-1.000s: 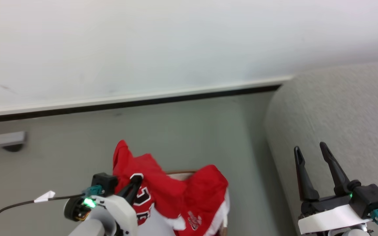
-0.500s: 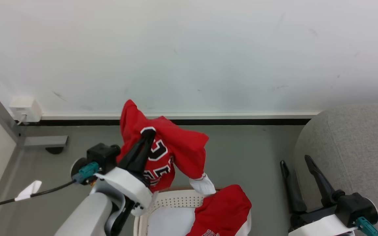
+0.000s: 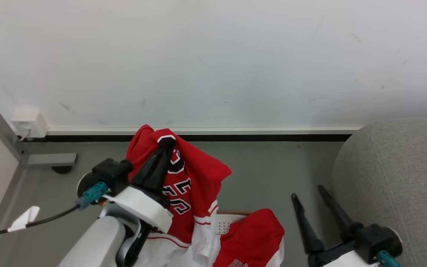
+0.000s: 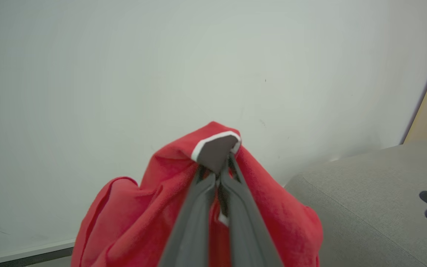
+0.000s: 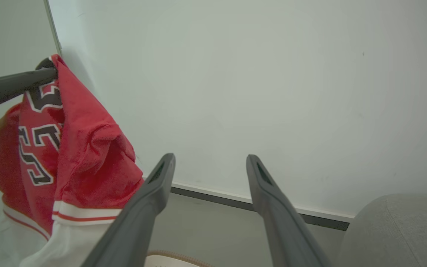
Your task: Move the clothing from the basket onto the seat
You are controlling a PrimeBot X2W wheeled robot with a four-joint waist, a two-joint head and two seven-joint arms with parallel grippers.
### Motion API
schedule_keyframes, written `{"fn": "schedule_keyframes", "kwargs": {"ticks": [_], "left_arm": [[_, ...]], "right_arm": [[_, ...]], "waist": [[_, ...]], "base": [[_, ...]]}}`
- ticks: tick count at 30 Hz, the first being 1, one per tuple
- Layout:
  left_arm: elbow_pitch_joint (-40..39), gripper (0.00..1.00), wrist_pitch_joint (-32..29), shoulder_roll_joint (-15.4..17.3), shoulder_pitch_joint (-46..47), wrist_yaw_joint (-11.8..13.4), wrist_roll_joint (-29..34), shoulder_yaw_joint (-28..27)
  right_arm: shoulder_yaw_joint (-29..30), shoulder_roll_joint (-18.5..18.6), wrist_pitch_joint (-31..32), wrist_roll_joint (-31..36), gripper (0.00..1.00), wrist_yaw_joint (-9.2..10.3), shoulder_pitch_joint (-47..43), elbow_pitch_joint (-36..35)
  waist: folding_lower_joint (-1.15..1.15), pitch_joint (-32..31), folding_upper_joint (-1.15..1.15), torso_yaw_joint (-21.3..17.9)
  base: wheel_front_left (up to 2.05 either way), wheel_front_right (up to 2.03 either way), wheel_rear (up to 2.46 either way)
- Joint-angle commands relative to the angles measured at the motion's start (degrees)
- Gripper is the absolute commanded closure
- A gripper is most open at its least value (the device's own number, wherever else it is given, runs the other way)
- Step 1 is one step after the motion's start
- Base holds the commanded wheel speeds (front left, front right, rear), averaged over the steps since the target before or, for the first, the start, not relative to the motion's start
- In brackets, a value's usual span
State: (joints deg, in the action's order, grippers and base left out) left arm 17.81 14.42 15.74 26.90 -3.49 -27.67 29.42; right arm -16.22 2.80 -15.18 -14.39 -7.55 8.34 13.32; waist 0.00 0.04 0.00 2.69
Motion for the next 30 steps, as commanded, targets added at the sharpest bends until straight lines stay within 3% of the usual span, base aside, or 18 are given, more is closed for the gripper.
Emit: {"fn": "schedule_keyframes", "kwargs": {"ticks": [1, 10, 18, 24, 30], "left_arm": [[-0.4, 1.0, -0.1, 0.5, -0.7, 0.1, -0.3, 0.0], [-1.7, 1.0, -1.1, -1.0, -0.2, -0.5, -0.2, 2.3], [-4.5, 1.0, -2.8, -3.6, 0.2, -1.5, 0.4, 6.5], [-6.7, 1.0, -4.4, -5.7, -1.7, -2.1, -0.4, 10.2], [-8.8, 1.0, -6.4, -6.8, -3.3, -2.7, -1.0, 14.0]], "right_arm": [[-1.4, 0.2, 0.0, -0.8, 0.0, 0.12, 0.6, 0.6], [-14.4, 0.2, 0.0, -3.6, 0.0, 0.12, 3.2, 5.3], [-23.4, 0.2, 0.1, -10.4, 0.0, 0.12, 8.3, 15.9], [-24.9, 0.2, 0.0, -15.0, 0.0, 0.12, 10.4, 20.0], [-23.8, 0.2, 0.1, -14.8, 0.0, 0.12, 11.2, 20.0]], "waist": [[0.0, 0.1, 0.0, 0.1], [0.0, -0.5, 0.0, 1.5], [0.0, -1.5, 0.0, 5.6], [0.0, -2.1, 0.0, 10.1], [0.0, -2.3, 0.0, 13.9]], "base": [[0.0, 0.0, 0.0], [0.0, 0.0, 0.0], [0.0, 0.0, 0.0], [0.0, 0.0, 0.0], [0.0, 0.0, 0.0]]}}
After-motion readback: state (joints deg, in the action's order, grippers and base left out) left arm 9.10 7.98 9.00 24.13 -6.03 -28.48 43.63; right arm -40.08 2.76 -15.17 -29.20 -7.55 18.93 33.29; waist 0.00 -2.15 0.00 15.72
